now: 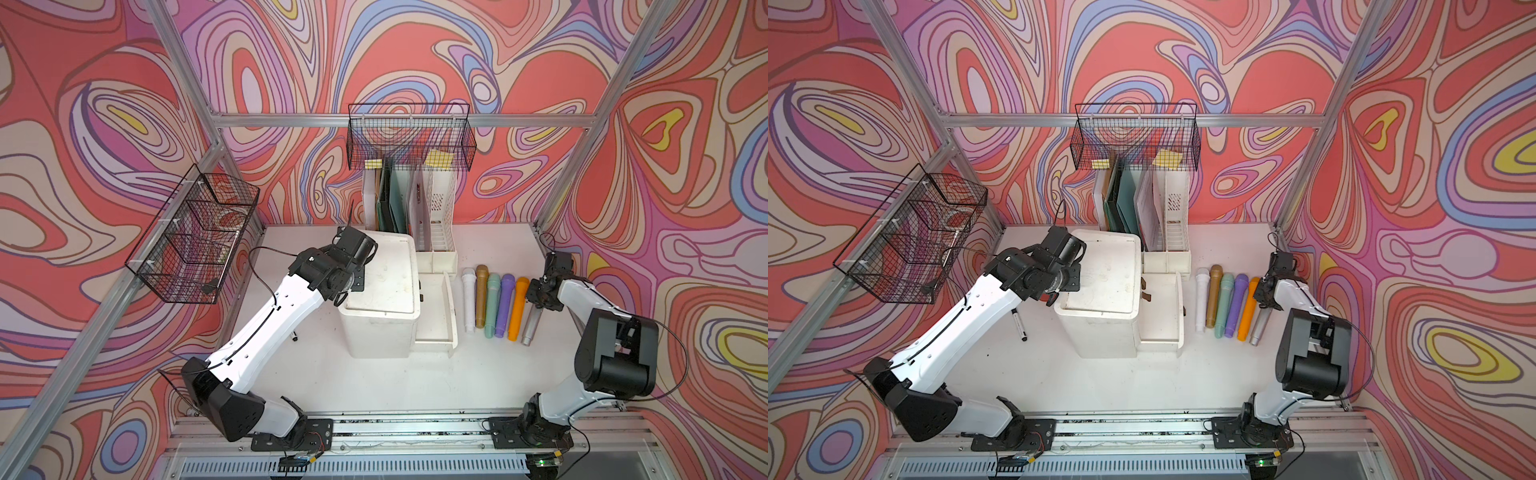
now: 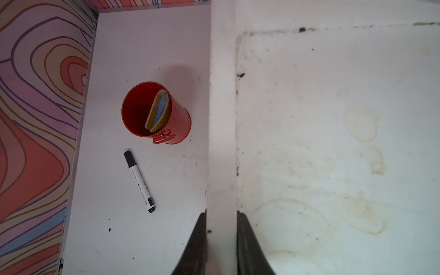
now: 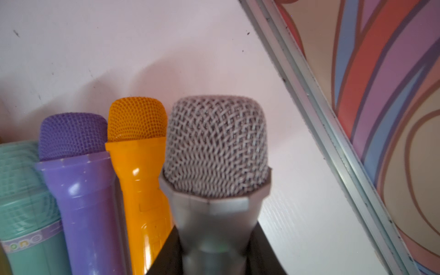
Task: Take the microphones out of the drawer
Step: Place the microphone at the center of the board.
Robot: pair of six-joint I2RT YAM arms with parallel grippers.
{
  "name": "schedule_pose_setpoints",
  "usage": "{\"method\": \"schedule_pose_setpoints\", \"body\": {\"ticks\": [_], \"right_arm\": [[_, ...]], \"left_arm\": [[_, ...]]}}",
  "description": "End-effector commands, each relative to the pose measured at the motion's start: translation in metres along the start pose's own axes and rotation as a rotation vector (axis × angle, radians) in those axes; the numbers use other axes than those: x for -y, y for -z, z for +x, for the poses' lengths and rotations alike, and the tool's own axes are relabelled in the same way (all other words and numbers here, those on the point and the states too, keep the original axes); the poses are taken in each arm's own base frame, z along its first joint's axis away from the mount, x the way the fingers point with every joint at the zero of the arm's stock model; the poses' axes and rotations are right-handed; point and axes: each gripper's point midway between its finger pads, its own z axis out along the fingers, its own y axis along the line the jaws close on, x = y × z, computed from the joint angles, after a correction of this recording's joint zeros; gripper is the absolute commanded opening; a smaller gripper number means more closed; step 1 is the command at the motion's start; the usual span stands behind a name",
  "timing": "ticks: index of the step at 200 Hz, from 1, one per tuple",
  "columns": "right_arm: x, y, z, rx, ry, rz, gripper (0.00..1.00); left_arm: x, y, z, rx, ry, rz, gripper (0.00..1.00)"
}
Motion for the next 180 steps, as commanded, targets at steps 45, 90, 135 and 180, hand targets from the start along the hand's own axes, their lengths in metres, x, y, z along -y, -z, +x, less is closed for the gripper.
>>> {"method": "schedule_pose_setpoints", "body": {"ticks": [45, 90, 135, 180], "right_arm": [[-0.011, -0.022, 0.009, -0.074, -0.018, -0.053, 0.19], [-0.015, -0.027, 0.016, -0.105, -0.022, -0.071, 0.36], [-0.015, -0.024, 0.015, -0.112, -0.036, -0.073, 0.44], [-0.012, -0.01, 0.004, -0.082, -0.043, -0.062, 0.46]], "left_arm": [[-0.013, -0.006, 0.016, -0.07, -0.138, -0.097, 0.0], [-0.014, -0.005, 0.015, -0.067, -0.135, -0.098, 0.0], [-0.015, -0.005, 0.015, -0.066, -0.133, -0.1, 0.0], [-0.015, -0.004, 0.016, -0.063, -0.131, -0.098, 0.0]]}}
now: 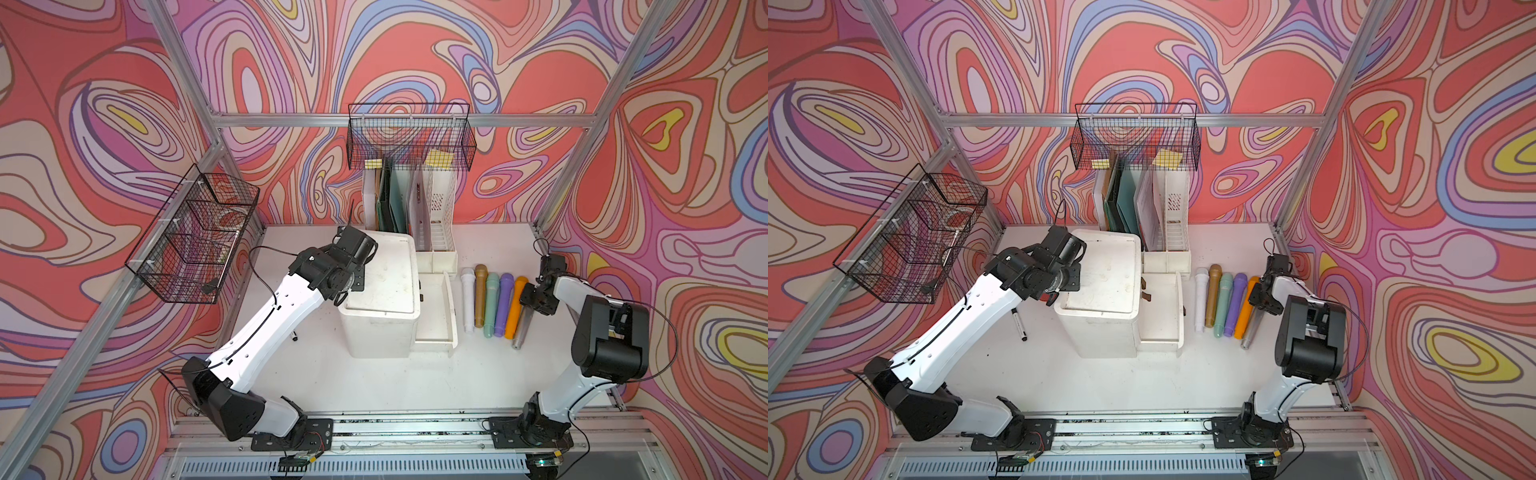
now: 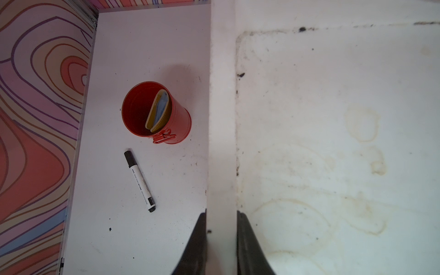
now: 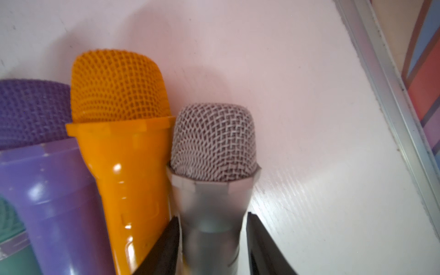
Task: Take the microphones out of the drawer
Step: Place the microphone at the center of the board, then close the drawer in the storage box.
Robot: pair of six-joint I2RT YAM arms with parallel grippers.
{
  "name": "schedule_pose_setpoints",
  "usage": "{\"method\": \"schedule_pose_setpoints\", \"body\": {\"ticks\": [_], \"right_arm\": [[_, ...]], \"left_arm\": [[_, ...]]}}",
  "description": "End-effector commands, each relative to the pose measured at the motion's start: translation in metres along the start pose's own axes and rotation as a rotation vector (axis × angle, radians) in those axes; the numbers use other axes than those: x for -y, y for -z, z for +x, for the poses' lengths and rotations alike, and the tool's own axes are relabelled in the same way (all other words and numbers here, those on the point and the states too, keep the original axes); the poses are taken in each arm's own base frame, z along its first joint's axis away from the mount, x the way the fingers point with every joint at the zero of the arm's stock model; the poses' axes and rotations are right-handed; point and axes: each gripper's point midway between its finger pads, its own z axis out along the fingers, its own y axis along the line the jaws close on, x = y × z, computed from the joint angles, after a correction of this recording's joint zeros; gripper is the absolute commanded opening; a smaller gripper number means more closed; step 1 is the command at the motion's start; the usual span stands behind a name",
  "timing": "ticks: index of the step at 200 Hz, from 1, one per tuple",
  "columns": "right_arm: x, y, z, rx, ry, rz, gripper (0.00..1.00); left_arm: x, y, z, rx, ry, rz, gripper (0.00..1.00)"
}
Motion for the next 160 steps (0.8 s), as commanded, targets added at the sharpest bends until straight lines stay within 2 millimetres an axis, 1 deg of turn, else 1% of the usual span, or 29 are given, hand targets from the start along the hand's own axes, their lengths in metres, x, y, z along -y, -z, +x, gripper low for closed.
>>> {"method": "schedule_pose_setpoints", "body": {"ticks": [1, 23, 56, 77, 99, 110, 120, 135, 160], "right_arm": [[0.0, 0.015, -0.013, 0.037, -0.02, -0.006, 0.46], [0.0, 0.034, -0.021, 0.079, -0.03, -0.014, 0.46], [-0.009, 0.06, -0.028, 0.114, -0.047, -0.077, 0.46], [-0.021, 0.076, -0.029, 0.133, -0.062, -0.154, 0.46], [-0.039, 0.091, -0.025, 0.139, -0.074, -0.272, 0.46], [-0.049, 0.1, -0.021, 0.14, -0.081, -0.347, 0.44], [-0.057, 0.105, -0.017, 0.135, -0.087, -0.399, 0.41], [-0.068, 0.113, -0.011, 0.129, -0.096, -0.479, 0.33], [-0.085, 0.12, 0.002, 0.103, -0.105, -0.578, 0.15]], "left_arm": [[-0.015, -0.004, 0.016, -0.061, -0.13, -0.098, 0.0], [-0.015, -0.005, 0.016, -0.064, -0.129, -0.098, 0.0], [-0.014, -0.006, 0.015, -0.062, -0.132, -0.098, 0.0], [-0.013, -0.008, 0.016, -0.065, -0.134, -0.096, 0.0], [-0.012, -0.01, 0.017, -0.068, -0.136, -0.093, 0.0], [-0.011, -0.011, 0.018, -0.069, -0.139, -0.092, 0.0], [-0.011, -0.011, 0.018, -0.07, -0.141, -0.091, 0.0], [-0.01, -0.012, 0.018, -0.067, -0.143, -0.087, 0.0], [-0.008, -0.013, 0.017, -0.063, -0.146, -0.079, 0.0]]}}
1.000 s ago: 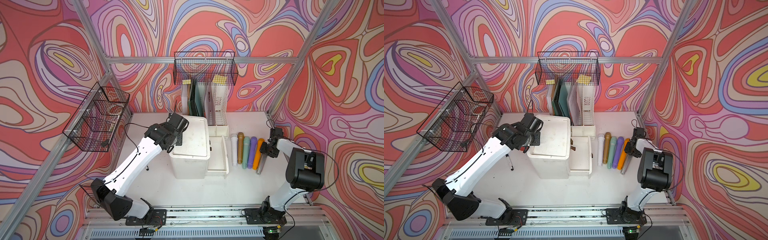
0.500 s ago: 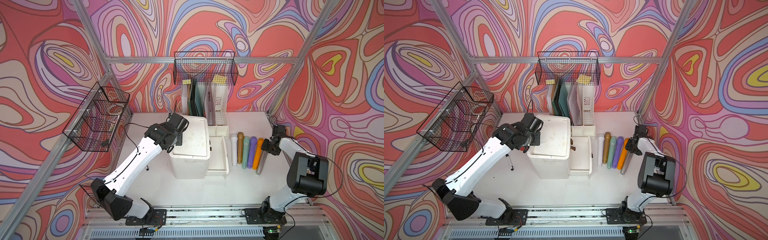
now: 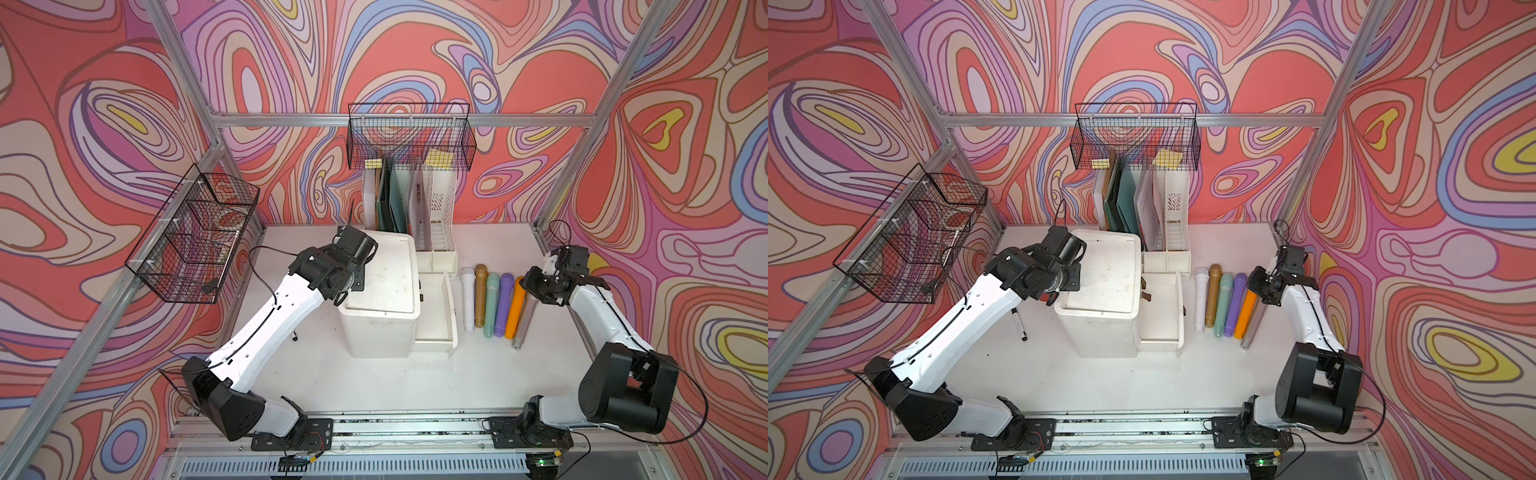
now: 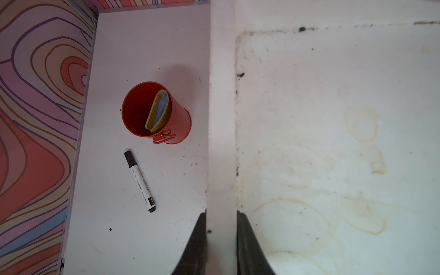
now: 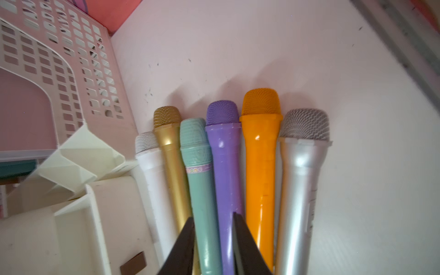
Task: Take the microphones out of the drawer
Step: Close the drawer in the storage box.
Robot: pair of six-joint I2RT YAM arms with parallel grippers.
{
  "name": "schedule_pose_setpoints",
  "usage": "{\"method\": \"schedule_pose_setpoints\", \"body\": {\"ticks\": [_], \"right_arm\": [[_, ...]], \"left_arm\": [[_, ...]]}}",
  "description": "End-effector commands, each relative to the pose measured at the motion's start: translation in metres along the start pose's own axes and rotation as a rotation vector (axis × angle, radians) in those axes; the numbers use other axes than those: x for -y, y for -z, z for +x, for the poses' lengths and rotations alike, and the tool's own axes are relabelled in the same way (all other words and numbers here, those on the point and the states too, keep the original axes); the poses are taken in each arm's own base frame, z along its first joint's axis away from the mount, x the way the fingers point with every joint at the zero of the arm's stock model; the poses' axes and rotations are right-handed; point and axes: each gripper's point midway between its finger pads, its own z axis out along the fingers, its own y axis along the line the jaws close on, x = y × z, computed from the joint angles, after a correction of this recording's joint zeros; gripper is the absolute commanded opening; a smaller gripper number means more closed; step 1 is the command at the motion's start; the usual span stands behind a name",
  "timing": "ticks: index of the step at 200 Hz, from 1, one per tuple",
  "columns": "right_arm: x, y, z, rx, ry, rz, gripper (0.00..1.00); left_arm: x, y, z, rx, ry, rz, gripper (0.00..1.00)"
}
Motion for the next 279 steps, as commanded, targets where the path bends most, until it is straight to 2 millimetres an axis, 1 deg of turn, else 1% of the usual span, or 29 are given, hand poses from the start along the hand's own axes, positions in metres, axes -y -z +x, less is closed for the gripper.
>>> {"method": "schedule_pose_setpoints", "body": {"ticks": [1, 11, 28, 60, 92, 107, 169, 237, 249, 279], "right_arm": [[-0.025, 0.001, 0.018, -0.048, -0.038, -0.149, 0.13], [-0.031, -0.001, 0.026, -0.063, -0.037, -0.171, 0.07], [-0.039, -0.007, 0.043, -0.102, -0.029, -0.192, 0.0], [-0.063, -0.022, 0.075, -0.174, 0.011, -0.224, 0.0], [-0.085, -0.036, 0.098, -0.218, 0.036, -0.252, 0.0], [-0.092, -0.042, 0.105, -0.234, 0.049, -0.257, 0.0], [-0.11, -0.066, 0.127, -0.297, 0.073, -0.259, 0.0], [-0.133, -0.082, 0.156, -0.364, 0.101, -0.29, 0.0], [-0.139, -0.084, 0.162, -0.374, 0.106, -0.301, 0.0], [-0.163, -0.082, 0.172, -0.385, 0.132, -0.354, 0.0]], "left_arm": [[-0.008, -0.013, 0.017, -0.064, -0.142, -0.079, 0.0], [-0.008, -0.013, 0.017, -0.062, -0.143, -0.079, 0.0], [-0.007, -0.014, 0.017, -0.063, -0.146, -0.077, 0.0], [-0.005, -0.015, 0.017, -0.067, -0.149, -0.073, 0.0], [-0.005, -0.014, 0.015, -0.066, -0.151, -0.071, 0.0], [-0.005, -0.014, 0.015, -0.067, -0.152, -0.07, 0.0], [-0.006, -0.012, 0.016, -0.07, -0.153, -0.069, 0.0], [-0.005, -0.011, 0.016, -0.074, -0.149, -0.065, 0.0], [-0.006, -0.011, 0.016, -0.075, -0.147, -0.066, 0.0], [-0.006, -0.011, 0.018, -0.078, -0.147, -0.067, 0.0]]}}
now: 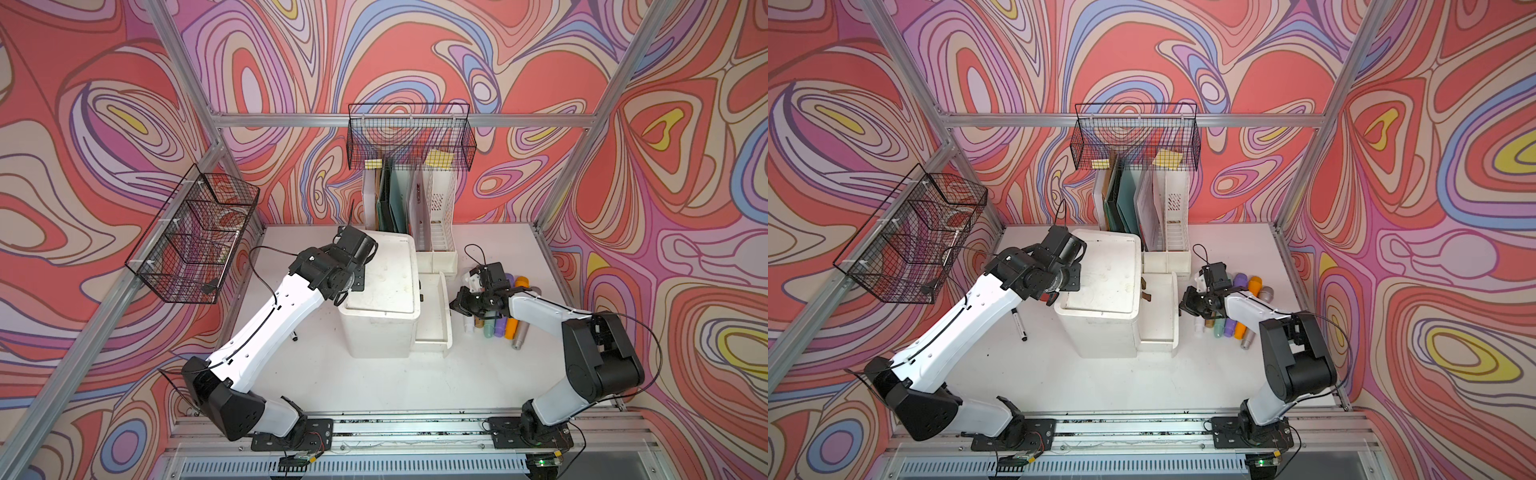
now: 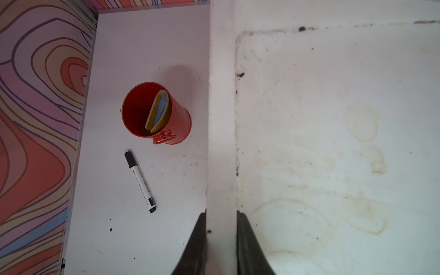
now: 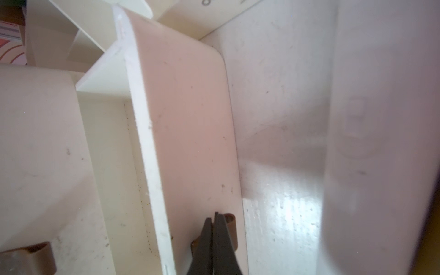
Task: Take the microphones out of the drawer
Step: Close the drawer in the storage box.
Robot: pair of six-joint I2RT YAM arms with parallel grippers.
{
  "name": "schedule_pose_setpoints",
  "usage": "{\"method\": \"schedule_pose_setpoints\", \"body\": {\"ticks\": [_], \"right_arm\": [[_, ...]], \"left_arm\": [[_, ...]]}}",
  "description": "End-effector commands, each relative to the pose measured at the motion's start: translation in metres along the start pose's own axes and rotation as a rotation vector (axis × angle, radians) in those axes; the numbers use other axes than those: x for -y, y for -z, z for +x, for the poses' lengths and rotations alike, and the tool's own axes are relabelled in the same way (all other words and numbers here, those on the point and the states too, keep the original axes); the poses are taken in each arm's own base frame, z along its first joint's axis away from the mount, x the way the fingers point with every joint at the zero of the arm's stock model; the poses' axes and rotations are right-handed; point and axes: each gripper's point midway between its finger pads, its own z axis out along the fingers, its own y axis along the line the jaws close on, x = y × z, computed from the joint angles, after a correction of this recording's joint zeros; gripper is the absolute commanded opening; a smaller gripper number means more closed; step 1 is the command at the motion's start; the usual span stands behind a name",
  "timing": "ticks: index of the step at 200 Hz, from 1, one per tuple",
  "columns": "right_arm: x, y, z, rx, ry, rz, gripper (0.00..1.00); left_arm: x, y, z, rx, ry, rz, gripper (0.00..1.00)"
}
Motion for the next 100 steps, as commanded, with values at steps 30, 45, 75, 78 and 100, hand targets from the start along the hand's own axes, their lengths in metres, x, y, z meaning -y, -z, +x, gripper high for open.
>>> {"method": "schedule_pose_setpoints", "body": {"ticks": [30, 45, 75, 78, 100], "right_arm": [[-0.042, -0.021, 0.005, -0.023, 0.047, -0.082, 0.0], [-0.051, -0.029, 0.009, -0.037, 0.057, -0.093, 0.0], [-0.071, -0.047, 0.018, -0.072, 0.09, -0.106, 0.0], [-0.073, -0.048, 0.019, -0.076, 0.094, -0.107, 0.0], [-0.084, -0.062, 0.024, -0.103, 0.112, -0.111, 0.0]], "left_arm": [[-0.005, -0.012, 0.019, -0.082, -0.138, -0.061, 0.0], [-0.005, -0.013, 0.02, -0.084, -0.14, -0.062, 0.0], [-0.004, -0.013, 0.02, -0.084, -0.139, -0.06, 0.0], [-0.004, -0.013, 0.02, -0.084, -0.14, -0.06, 0.0], [-0.003, -0.013, 0.019, -0.081, -0.138, -0.057, 0.0]]}}
